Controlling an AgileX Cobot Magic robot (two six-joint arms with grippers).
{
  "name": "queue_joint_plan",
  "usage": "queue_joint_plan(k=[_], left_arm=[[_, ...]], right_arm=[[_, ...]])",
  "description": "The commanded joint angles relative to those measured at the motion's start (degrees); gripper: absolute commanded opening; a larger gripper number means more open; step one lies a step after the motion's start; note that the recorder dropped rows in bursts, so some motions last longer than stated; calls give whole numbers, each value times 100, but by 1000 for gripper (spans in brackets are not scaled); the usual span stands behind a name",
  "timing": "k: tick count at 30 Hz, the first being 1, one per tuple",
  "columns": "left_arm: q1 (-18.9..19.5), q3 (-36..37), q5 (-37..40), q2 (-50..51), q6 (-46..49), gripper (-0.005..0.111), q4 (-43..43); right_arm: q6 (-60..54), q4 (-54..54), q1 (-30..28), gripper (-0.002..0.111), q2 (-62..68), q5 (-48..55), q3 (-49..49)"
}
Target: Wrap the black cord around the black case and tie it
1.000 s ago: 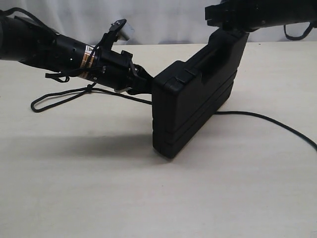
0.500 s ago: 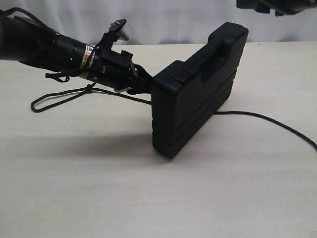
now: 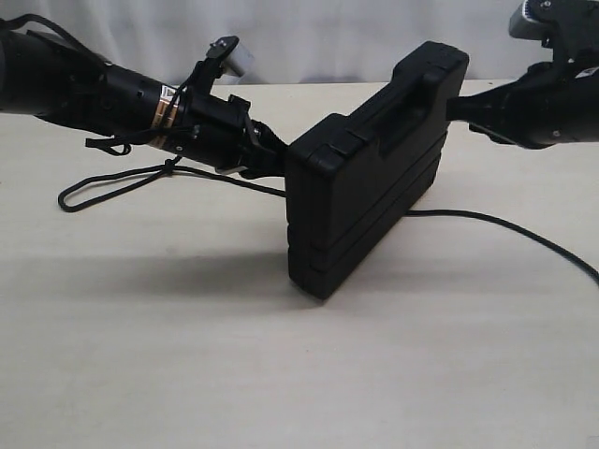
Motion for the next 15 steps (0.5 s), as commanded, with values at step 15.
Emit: queue_joint_plan(k=[15], left_arm=[[0,20,-190,-4,13,0,-42]], right_arm=[[-1222,1348,-34,4,955,-324,-421]])
